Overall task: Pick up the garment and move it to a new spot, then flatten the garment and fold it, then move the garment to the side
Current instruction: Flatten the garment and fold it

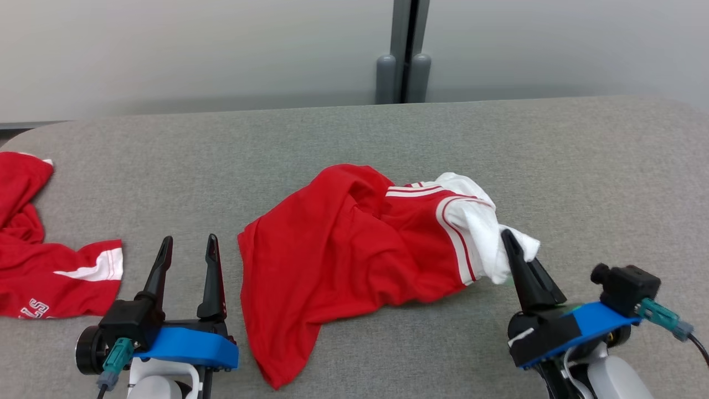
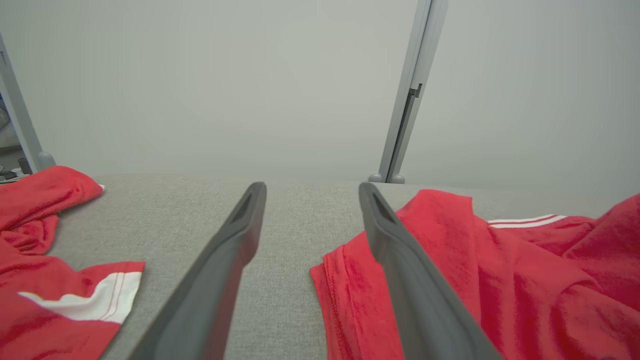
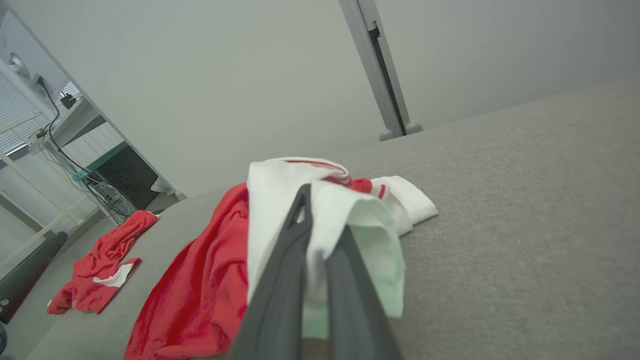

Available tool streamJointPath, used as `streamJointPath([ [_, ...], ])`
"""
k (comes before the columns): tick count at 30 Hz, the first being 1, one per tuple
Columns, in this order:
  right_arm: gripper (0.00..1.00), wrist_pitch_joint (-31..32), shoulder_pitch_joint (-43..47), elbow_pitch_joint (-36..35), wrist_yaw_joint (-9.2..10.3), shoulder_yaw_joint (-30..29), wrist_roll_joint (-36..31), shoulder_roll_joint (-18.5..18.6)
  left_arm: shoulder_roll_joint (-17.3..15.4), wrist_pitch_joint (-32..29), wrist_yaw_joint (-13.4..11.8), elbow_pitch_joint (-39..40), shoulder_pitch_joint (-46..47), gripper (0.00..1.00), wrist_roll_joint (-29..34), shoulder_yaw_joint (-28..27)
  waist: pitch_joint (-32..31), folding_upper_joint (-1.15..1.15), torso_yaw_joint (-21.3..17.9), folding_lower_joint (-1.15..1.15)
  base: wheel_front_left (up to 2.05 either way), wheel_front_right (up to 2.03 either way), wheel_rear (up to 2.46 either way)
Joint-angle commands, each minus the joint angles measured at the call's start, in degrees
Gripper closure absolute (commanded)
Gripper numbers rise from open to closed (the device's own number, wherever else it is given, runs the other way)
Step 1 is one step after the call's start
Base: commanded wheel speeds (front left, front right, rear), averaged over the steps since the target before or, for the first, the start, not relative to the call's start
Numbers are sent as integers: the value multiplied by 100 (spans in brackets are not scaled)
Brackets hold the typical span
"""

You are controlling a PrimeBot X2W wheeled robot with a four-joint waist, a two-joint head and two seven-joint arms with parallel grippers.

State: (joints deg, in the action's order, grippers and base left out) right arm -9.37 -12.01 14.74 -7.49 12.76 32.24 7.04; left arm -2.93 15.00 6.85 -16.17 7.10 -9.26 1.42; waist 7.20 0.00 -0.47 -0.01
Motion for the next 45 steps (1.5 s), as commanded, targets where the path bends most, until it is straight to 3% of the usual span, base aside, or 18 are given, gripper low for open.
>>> streamJointPath([
  [1, 100, 136, 272, -278, -1, -143, 139, -47, 6, 27, -20, 12, -22, 0, -24, 0, -59, 0, -122, 1, 0, 0, 0],
  [7, 100, 754, 1326, -1340, -1, -969, 349, -239, 6, 27, -22, 18, 57, 0, -58, 41, 5, 0, -295, 1, 0, 0, 0],
  [13, 100, 1237, 1990, -1738, -1, -1651, 698, -403, 6, 27, -8, 2, 146, 0, -48, 54, 72, 0, -361, 1, 0, 0, 0],
  [14, 68, 1262, 2018, -1761, -1, -1728, 749, -401, 6, 27, -5, 0, 148, 0, -44, 47, 75, 0, -370, 1, 0, 0, 0],
  [15, 0, 1299, 2037, -1771, -1, -1766, 736, -406, 7, 27, -2, -8, 142, 0, -38, 42, 74, 0, -379, 1, 0, 0, 0],
  [27, 0, 802, 1653, -2261, -1, -2237, -15, -411, 6, 27, 24, -29, 19, 0, 53, -21, -118, 0, -280, 1, 0, 0, 0],
  [38, 0, 592, 939, -2183, -1, -1729, -968, -400, 7, 27, 33, 14, -89, 0, 140, -162, -263, 0, -113, 1, 0, 0, 0],
  [45, 0, 791, -93, -1522, -1, -1330, -1179, -65, 6, 27, 39, 27, -44, 0, 181, -169, -220, 0, -5, 1, 0, 0, 0],
])
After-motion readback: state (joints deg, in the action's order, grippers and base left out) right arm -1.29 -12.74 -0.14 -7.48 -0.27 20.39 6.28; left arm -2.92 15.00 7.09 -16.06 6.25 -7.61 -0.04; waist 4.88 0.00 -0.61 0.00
